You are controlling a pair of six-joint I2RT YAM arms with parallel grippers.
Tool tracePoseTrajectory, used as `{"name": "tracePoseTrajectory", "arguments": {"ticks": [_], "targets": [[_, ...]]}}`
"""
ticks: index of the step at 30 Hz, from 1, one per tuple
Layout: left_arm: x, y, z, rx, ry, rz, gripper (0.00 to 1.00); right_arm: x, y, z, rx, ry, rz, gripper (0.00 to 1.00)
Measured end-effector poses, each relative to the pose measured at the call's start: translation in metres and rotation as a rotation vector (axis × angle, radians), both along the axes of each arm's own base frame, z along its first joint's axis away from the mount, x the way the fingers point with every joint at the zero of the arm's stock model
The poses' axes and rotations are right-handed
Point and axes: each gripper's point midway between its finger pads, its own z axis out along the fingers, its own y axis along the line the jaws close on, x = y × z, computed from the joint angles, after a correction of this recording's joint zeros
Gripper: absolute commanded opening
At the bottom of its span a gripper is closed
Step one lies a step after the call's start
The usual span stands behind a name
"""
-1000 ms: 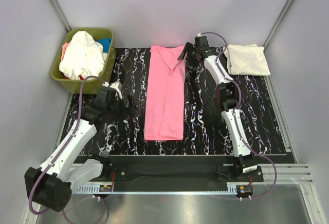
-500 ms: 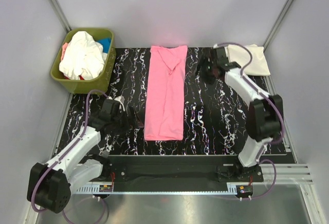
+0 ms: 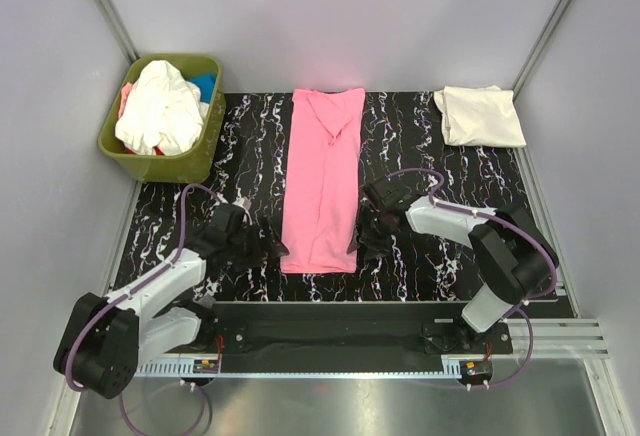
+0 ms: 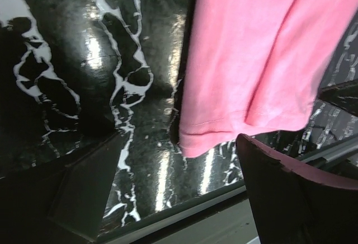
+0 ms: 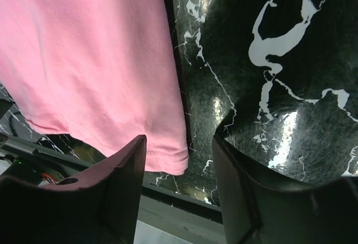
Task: Fold and stack the t-shirts
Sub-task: Fold the tshirt
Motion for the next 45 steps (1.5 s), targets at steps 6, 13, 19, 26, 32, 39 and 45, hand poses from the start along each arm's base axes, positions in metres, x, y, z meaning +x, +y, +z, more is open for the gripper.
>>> {"name": "tracePoseTrajectory", "arguments": {"ticks": [6,13,19,26,32,39,45], "targets": [[0.005,-0.008,0.001,-0.039,-0.033,0.011,0.9,-0.001,0.005,-0.003,0.037,0.008,-0.03,0.5],[0.006,-0.015,0.001,-0.073,-0.045,0.019,0.82,-0.016,0.015,-0.009,0.056,0.021,-0.002,0.07],[-0.006,-0.025,-0.002,-0.086,-0.02,0.003,0.72,-0.02,0.013,-0.01,0.05,0.031,-0.008,0.0],[-0.025,-0.031,-0.008,-0.093,0.019,-0.006,0.5,-0.021,0.005,-0.005,0.018,0.018,-0.022,0.0],[-0.031,-0.045,-0.012,-0.113,0.04,-0.037,0.39,-0.023,0.002,-0.003,0.008,0.021,-0.024,0.0],[-0.033,-0.052,-0.02,-0.081,0.077,-0.056,0.0,-0.023,-0.002,0.01,0.013,-0.015,-0.028,0.0],[-0.039,-0.049,-0.017,-0.048,0.084,-0.063,0.0,-0.028,-0.009,0.014,0.007,-0.021,-0.031,0.0]]}}
